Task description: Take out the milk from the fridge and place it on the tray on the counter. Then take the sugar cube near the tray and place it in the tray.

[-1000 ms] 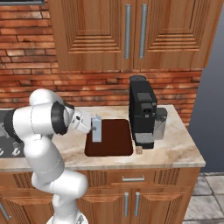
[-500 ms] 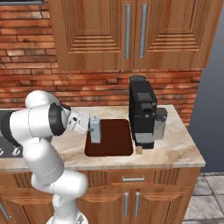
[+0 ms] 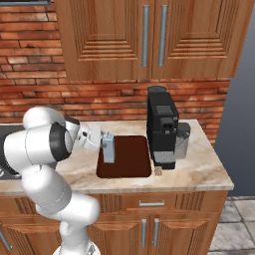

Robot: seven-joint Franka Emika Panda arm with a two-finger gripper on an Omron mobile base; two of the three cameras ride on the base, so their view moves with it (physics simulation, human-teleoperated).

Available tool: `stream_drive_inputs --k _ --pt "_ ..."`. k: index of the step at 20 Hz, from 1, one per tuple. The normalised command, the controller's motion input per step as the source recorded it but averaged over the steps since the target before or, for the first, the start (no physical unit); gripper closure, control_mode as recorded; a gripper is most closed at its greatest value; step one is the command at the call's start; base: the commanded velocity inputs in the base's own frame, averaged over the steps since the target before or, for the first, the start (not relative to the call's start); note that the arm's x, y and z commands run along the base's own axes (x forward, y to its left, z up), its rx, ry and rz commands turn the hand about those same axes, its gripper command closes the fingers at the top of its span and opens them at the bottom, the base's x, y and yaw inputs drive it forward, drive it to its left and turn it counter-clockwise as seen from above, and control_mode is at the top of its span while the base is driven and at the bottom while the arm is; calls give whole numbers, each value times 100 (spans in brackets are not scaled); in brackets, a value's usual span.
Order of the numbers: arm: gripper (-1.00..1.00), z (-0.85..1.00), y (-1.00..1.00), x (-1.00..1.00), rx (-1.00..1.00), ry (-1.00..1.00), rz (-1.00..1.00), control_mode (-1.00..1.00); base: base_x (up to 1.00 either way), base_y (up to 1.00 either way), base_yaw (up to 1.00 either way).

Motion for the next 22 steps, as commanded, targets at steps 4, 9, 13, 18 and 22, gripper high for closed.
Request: stream_drive_inputs --k 4,9,13,18,22 --pt "-100 35 0 -12 0 -8 0 -100 0 0 0" --pt "-100 36 0 -29 0 -7 0 -100 0 0 0" --pt "-100 44 3 -33 0 -6 0 -100 0 0 0" --pt "-100 58 2 -35 0 -4 0 -100 0 0 0" --pt "-100 51 0 -40 0 0 0 -100 0 0 0"
